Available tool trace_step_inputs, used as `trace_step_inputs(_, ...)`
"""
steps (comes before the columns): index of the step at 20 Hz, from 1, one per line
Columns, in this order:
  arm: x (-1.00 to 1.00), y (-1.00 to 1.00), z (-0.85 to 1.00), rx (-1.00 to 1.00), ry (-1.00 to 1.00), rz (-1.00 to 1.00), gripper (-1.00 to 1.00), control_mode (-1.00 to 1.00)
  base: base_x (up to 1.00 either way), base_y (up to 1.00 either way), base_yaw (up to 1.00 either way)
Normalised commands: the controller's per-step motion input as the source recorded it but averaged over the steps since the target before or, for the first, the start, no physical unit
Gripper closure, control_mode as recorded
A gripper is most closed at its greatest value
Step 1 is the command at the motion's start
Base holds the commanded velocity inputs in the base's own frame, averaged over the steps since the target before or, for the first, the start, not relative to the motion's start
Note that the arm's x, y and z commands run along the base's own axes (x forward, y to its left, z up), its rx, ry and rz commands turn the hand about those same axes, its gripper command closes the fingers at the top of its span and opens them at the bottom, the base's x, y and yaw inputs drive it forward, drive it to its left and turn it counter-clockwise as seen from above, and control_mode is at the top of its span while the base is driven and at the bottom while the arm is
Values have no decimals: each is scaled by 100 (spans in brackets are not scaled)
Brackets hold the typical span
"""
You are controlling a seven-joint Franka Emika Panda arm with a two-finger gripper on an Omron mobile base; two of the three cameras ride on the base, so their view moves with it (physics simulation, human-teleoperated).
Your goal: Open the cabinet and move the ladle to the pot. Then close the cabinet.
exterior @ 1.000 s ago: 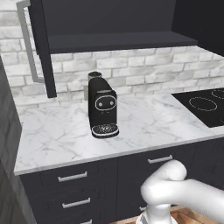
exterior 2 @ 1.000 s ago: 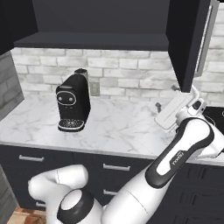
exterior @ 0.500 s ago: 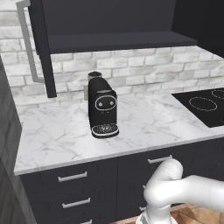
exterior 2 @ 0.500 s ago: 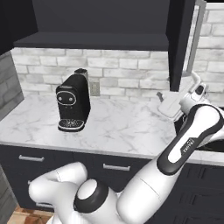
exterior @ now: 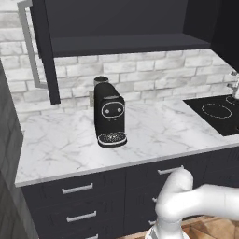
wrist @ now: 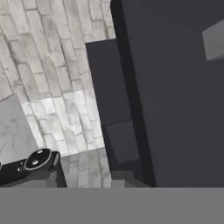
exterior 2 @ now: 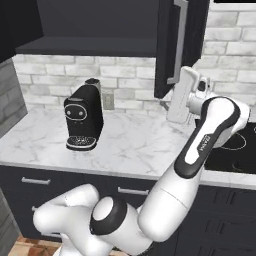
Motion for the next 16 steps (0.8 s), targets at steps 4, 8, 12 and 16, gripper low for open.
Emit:
trace_step_inputs(4,0,100,57,-24,-6,0,-100,-100,0,0,0)
trace_step_inputs(8,0,100,62,-25,-1,-2,-100,-100,0,0,0)
trace_step_inputs(12,0,94,67,-26,0,-8,-100,-100,0,0,0)
trace_step_inputs(16,0,80,73,-21,0,-14,-100,-100,0,0,0)
